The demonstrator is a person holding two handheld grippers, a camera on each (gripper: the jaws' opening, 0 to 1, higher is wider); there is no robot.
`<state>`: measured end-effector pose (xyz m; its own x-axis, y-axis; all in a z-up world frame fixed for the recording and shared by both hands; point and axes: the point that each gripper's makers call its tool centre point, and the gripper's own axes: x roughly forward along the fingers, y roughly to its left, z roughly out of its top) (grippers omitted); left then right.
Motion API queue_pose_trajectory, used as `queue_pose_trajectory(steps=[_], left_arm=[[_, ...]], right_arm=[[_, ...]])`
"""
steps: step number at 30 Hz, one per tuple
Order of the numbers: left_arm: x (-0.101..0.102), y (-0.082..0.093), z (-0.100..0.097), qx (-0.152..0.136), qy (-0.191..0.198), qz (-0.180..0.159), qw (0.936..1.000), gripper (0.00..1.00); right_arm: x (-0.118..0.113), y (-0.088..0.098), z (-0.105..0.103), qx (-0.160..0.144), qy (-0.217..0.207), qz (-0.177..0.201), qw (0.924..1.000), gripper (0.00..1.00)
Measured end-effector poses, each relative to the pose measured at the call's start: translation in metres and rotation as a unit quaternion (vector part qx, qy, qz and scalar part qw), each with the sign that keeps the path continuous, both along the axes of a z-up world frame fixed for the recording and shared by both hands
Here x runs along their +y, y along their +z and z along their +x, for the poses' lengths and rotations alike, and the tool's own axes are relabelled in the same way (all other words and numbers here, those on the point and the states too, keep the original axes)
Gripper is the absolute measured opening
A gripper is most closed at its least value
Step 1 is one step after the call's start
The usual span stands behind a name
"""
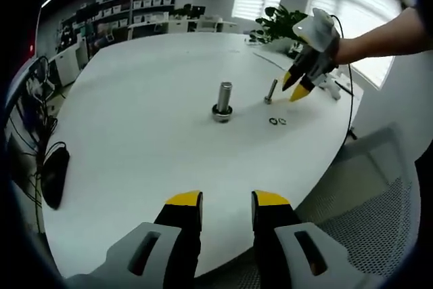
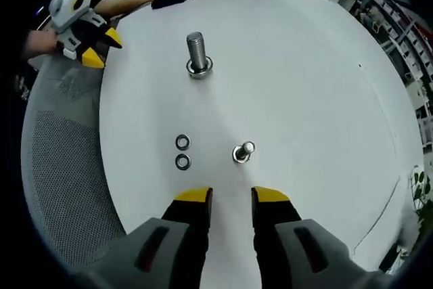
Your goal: Place the washer onto the threaded stud by aligning its center hole with the stud, sliding it down to the base, and recovering from edge contact or off-axis alignment until the washer reaches the visible bottom stop.
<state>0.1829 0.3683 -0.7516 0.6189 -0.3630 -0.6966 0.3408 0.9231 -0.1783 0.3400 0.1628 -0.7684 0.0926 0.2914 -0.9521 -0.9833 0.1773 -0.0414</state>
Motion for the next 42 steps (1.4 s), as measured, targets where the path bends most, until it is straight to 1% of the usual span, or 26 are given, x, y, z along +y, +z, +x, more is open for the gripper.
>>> queue_pose_trajectory(steps=[3, 5, 9, 11, 16, 19, 21, 23, 31, 42], left_arm=[[-0.003, 0.0, -0.001, 0.002, -0.006, -0.004, 1.0, 0.27], [-0.004, 0.001, -0.001, 0.0, -0.01, -0.006, 0.9999, 0.27], [-0.004, 0.002, -0.001, -0.005, -0.013, -0.008, 0.9999, 0.27], [-0.007, 0.004, -0.001, -0.007, -0.014, -0.019, 0.9997, 0.27], [-0.01, 0.006, -0.001, -0.011, -0.021, -0.025, 0.9994, 0.27], [-0.011, 0.006, -0.001, -0.014, -0.022, -0.023, 0.9994, 0.27], [-0.011, 0.007, -0.001, -0.014, -0.021, -0.027, 0.9993, 0.27], [-0.011, 0.007, -0.001, -0.014, -0.021, -0.028, 0.9993, 0.27], [-0.012, 0.01, 0.001, -0.021, -0.02, -0.035, 0.999, 0.27], [-0.014, 0.01, 0.001, -0.02, -0.027, -0.035, 0.9988, 0.26]], right_arm=[[0.001, 0.001, -0.005, 0.004, -0.005, -0.005, 1.0, 0.26], [0.002, 0.003, -0.011, 0.001, 0.0, -0.011, 0.9999, 0.27], [-0.002, 0.001, -0.02, 0.006, 0.003, -0.03, 0.9995, 0.27], [-0.003, 0.001, -0.024, 0.011, -0.004, -0.034, 0.9994, 0.27], [-0.002, 0.001, -0.034, 0.017, -0.008, -0.043, 0.9989, 0.28], [0.004, 0.002, -0.038, 0.02, -0.01, -0.043, 0.9988, 0.28], [0.01, 0.002, -0.04, 0.023, -0.019, -0.032, 0.999, 0.29], [0.015, 0.0, -0.041, 0.027, -0.026, -0.03, 0.9988, 0.29], [0.025, -0.006, -0.05, 0.034, -0.032, -0.039, 0.9982, 0.29], [0.031, -0.009, -0.049, 0.036, -0.045, -0.048, 0.9971, 0.29]])
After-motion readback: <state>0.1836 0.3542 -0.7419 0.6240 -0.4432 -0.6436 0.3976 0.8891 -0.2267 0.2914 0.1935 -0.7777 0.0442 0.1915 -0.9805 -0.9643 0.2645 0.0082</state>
